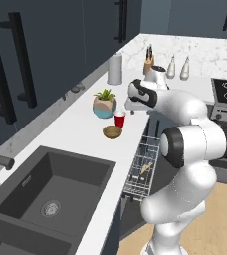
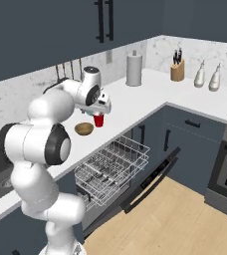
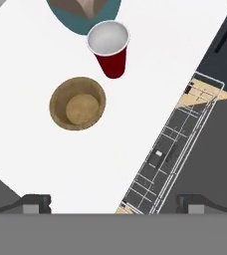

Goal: Pick up the cup and bowl from the counter, place them in the dishwasher, and close the dishwasher door.

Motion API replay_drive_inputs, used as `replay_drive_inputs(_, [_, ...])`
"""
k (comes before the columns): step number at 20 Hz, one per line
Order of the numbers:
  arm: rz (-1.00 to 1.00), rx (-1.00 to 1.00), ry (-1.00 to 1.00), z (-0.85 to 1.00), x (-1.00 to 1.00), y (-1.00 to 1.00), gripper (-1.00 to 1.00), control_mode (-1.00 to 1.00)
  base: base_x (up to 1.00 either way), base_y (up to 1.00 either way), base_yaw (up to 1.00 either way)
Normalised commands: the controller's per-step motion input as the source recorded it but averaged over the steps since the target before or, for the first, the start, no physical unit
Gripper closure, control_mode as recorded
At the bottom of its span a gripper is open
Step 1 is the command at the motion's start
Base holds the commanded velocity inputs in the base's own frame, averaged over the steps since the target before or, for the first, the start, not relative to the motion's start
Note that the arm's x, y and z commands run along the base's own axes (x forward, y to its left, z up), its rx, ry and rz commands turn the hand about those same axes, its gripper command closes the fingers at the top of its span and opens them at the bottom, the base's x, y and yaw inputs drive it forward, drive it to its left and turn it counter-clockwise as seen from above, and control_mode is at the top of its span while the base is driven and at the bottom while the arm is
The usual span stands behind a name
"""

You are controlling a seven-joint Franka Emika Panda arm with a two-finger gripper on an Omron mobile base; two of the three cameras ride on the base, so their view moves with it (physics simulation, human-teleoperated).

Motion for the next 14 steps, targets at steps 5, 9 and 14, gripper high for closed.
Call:
replay_drive_inputs(5, [0.00, 0.00, 0.00, -0.47, 0.81, 0.00, -1.00, -1.00, 0.00, 0.00, 0.00])
replay_drive_inputs(9, [0.00, 0.00, 0.00, -0.35, 0.61, 0.01, -1.00, -1.00, 0.00, 0.00, 0.00])
replay_drive_inputs(14, [-0.01, 0.00, 0.00, -0.30, 0.52, 0.09, -1.00, -1.00, 0.00, 0.00, 0.00])
